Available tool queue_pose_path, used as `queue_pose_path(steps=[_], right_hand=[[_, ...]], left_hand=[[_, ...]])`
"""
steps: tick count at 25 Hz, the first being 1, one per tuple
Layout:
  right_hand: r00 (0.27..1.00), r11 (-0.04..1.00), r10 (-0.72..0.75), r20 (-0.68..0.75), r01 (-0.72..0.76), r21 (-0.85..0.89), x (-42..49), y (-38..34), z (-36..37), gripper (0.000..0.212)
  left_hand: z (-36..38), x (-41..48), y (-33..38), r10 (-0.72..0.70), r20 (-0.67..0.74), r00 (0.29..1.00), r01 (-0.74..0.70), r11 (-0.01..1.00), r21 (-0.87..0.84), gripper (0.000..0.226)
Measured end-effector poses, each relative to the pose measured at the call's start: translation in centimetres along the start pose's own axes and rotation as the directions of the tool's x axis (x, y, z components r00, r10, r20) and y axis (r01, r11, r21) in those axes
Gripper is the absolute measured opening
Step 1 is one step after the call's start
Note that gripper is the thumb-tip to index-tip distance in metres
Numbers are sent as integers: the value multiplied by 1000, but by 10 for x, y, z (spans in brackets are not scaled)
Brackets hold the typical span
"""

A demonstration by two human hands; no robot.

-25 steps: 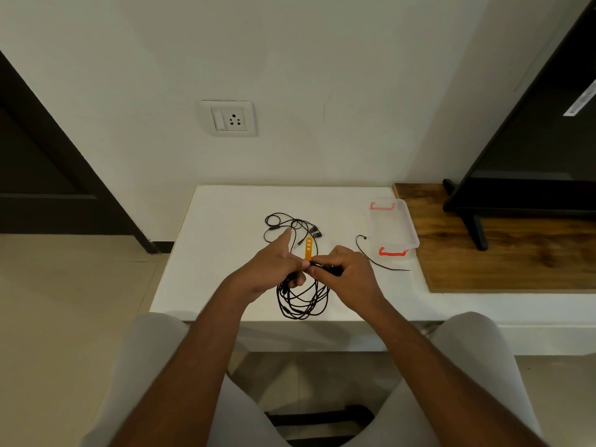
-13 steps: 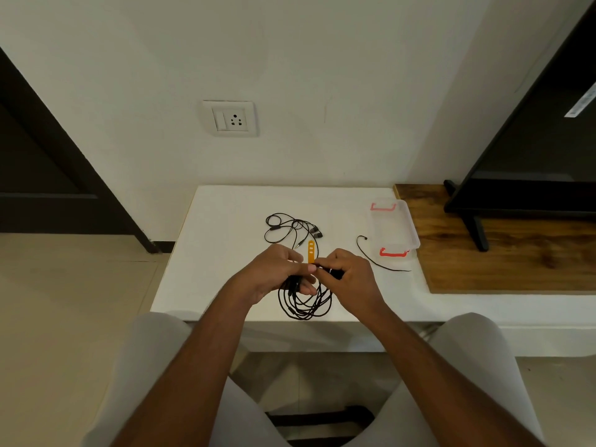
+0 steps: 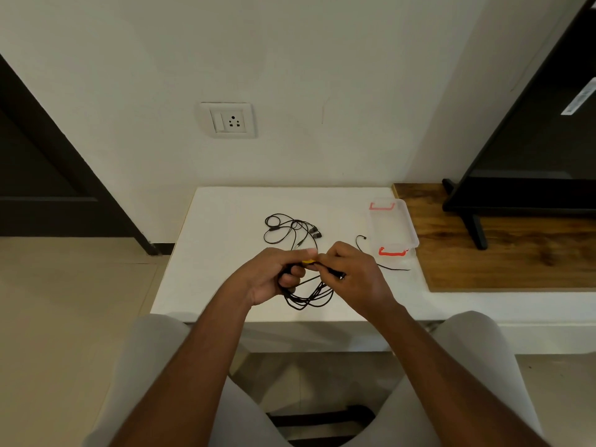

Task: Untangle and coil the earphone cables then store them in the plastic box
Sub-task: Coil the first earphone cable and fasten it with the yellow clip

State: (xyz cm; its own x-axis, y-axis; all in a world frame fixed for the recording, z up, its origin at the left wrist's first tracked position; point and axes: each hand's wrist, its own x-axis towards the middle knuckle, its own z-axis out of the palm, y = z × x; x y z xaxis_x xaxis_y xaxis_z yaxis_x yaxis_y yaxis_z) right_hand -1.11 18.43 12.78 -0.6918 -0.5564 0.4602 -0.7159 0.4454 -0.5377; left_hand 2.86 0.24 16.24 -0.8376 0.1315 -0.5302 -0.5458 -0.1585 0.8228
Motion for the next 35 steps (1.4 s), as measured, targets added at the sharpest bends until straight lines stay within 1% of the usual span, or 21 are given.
queue_pose_path(steps=[2,4,6,9,11,13,15,16,17,19,20,21,24,27,30,33,35], right_hand=[[999,999,32,-18,-32,33,1,-1,-1,21],[987,976,161,4,-159,151,4,-5,-6,19],[950,918,300,85,-312,246,9,-6,-13,16],[868,805,426,254,-492,331,11,-3,-24,11],[789,721,455,413,-598,350,8,-1,-30,9],[733,692,466,495,-651,313,5,1,-32,12],[719,661,470,512,-671,336,4,1,-33,15],[716,623,460,525,-682,384,4,1,-34,15],[710,562,448,544,-697,447,4,1,-34,15],[689,426,437,578,-725,542,4,1,-35,16],[677,385,442,588,-736,557,4,0,-35,17],[667,366,450,594,-744,559,4,0,-35,17],[644,343,470,604,-764,547,4,0,-36,17],[635,312,479,606,-768,559,3,1,-35,18],[637,278,452,624,-766,580,2,1,-35,22],[625,217,444,643,-770,600,1,3,-34,30],[637,212,462,617,-754,621,1,4,-32,25]], left_hand=[[0,0,-2,75,-6,997,-75,994,83,20],[-1,-1,-2,155,-15,988,-151,976,159,10],[1,-1,-2,231,-43,972,-214,945,247,3],[3,0,-4,301,-36,953,-267,890,370,4],[4,0,-5,323,-9,946,-287,854,435,4],[4,1,-6,362,-30,932,-297,806,512,4],[8,4,-9,455,-98,885,-323,751,576,4],[11,7,-10,513,-140,847,-345,731,589,4],[15,9,-12,568,-178,804,-372,713,594,6],[24,10,-14,646,-222,730,-436,691,577,12],[27,10,-14,655,-235,718,-465,703,538,16],[29,9,-15,640,-245,728,-484,733,478,20],[29,9,-16,543,-234,806,-480,832,279,29],[27,11,-17,496,-205,844,-478,868,131,25],[26,11,-17,454,-263,851,-455,888,61,26],[20,12,-17,468,-285,837,-476,878,44,18],[17,13,-17,476,-278,835,-482,875,51,15]])
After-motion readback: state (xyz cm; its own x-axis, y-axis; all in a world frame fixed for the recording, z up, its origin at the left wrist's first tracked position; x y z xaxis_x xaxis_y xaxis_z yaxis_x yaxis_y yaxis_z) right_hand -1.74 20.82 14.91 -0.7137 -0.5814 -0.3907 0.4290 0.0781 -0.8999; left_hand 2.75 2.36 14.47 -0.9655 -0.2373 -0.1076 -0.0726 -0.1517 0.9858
